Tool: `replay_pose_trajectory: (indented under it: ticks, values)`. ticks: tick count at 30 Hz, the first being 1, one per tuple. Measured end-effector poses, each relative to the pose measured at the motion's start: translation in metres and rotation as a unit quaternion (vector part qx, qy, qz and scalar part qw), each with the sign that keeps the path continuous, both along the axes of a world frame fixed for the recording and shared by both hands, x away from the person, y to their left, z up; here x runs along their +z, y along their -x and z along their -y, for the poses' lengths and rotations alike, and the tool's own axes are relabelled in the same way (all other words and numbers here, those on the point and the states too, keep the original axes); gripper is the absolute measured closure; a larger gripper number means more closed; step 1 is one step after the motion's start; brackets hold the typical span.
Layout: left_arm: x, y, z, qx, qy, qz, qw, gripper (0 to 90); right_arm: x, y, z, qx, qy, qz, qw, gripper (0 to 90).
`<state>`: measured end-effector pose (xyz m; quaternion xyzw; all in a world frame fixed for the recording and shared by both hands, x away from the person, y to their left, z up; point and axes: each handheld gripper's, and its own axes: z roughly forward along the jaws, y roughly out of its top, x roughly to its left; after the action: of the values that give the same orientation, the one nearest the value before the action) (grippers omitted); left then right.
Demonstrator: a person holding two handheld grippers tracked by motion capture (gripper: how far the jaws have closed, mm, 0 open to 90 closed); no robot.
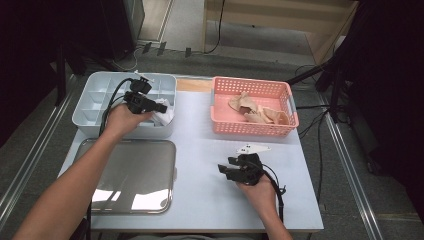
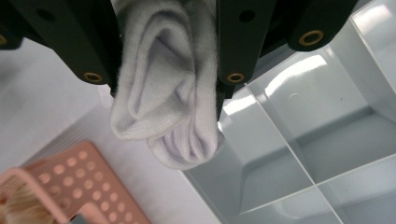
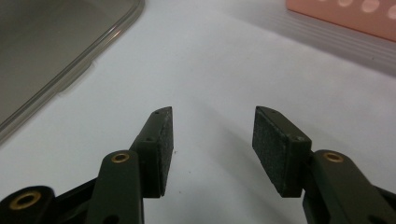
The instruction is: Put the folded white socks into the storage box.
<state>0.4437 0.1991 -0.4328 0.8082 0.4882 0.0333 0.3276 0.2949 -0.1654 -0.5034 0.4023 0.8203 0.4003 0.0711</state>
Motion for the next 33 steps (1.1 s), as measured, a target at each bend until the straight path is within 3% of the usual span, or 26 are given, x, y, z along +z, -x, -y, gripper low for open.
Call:
replay_pose_trajectory:
  ticks: [11,16,19,26,30,33]
  values:
    - [-0.015,-0.002,0.005,-0.011,-0.017,-0.019,0.9996,69.2,0.001,0.0,-0.002,-0.002,-0.002,0.0,1.0,49.3]
    - [-0.02,-0.002,0.002,-0.004,0.0,-0.018,0.9998,69.1,0.0,-0.001,-0.003,-0.001,-0.002,-0.002,1.0,49.3]
    - [-0.025,-0.001,0.0,0.006,0.021,-0.013,0.9997,68.9,0.0,-0.001,-0.004,0.002,-0.002,0.002,1.0,49.3]
    - [-0.027,0.0,0.001,-0.003,0.004,-0.005,1.0,68.8,-0.001,0.0,-0.006,0.004,0.0,0.0,1.0,49.3]
    - [-0.029,0.0,0.0,0.002,0.018,-0.008,0.9998,68.8,-0.001,0.0,-0.007,0.004,0.0,0.001,1.0,49.3]
    - [-0.03,0.001,0.005,-0.005,-0.004,0.0,1.0,68.8,-0.001,-0.001,-0.007,0.004,0.001,0.001,1.0,49.3]
